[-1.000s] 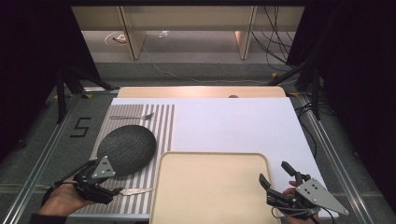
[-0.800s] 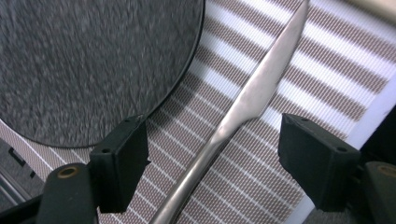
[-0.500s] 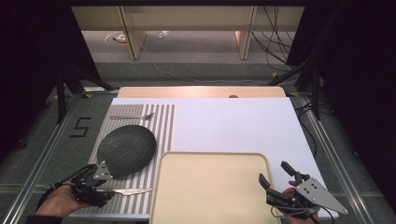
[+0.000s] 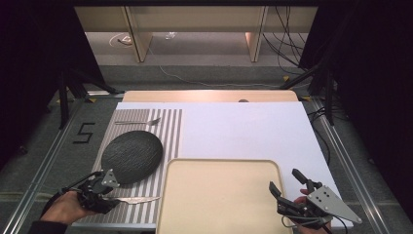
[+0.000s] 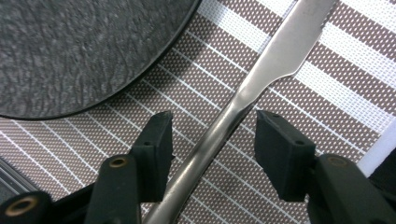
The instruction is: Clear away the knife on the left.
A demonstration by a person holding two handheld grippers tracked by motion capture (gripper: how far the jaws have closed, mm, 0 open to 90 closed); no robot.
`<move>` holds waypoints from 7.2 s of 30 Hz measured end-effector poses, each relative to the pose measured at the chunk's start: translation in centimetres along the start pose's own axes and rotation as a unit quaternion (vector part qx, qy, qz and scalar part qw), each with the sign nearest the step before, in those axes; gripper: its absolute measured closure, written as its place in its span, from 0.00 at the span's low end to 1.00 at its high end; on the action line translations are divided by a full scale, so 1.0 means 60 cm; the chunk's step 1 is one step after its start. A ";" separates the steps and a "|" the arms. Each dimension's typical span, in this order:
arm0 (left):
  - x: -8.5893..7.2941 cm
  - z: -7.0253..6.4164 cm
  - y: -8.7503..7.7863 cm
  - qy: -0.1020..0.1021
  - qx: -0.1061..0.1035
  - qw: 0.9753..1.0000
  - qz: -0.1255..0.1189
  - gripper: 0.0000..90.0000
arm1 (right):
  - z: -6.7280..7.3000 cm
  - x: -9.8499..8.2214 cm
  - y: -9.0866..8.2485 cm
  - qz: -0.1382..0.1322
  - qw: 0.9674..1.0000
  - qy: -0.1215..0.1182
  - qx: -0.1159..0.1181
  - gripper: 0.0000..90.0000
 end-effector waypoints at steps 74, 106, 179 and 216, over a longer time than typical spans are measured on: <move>0.034 -0.033 -0.023 -0.007 -0.055 0.998 -0.009 0.89 | 0.001 -0.001 -0.001 0.004 1.000 0.002 0.000 0.24; 0.133 -0.062 -0.041 -0.108 -0.057 0.977 -0.177 0.89 | 0.001 0.000 -0.003 0.003 1.000 0.000 0.001 0.24; 0.260 -0.203 0.077 -0.047 -0.191 0.979 -0.055 0.89 | 0.003 0.001 -0.003 0.000 1.000 -0.004 0.006 0.24; 0.264 -0.215 0.097 -0.062 -0.203 0.977 -0.031 0.79 | 0.004 0.000 -0.003 0.000 1.000 -0.005 0.008 0.24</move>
Point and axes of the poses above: each handheld gripper's, and its own axes: y roughly forward along the jaws, x roughly out of its top, z roughly to its left, the point moved 6 cm from there along y, roughly forward along the jaws, and after that the axes turned 13 degrees about -z, right-handed, at the moved point
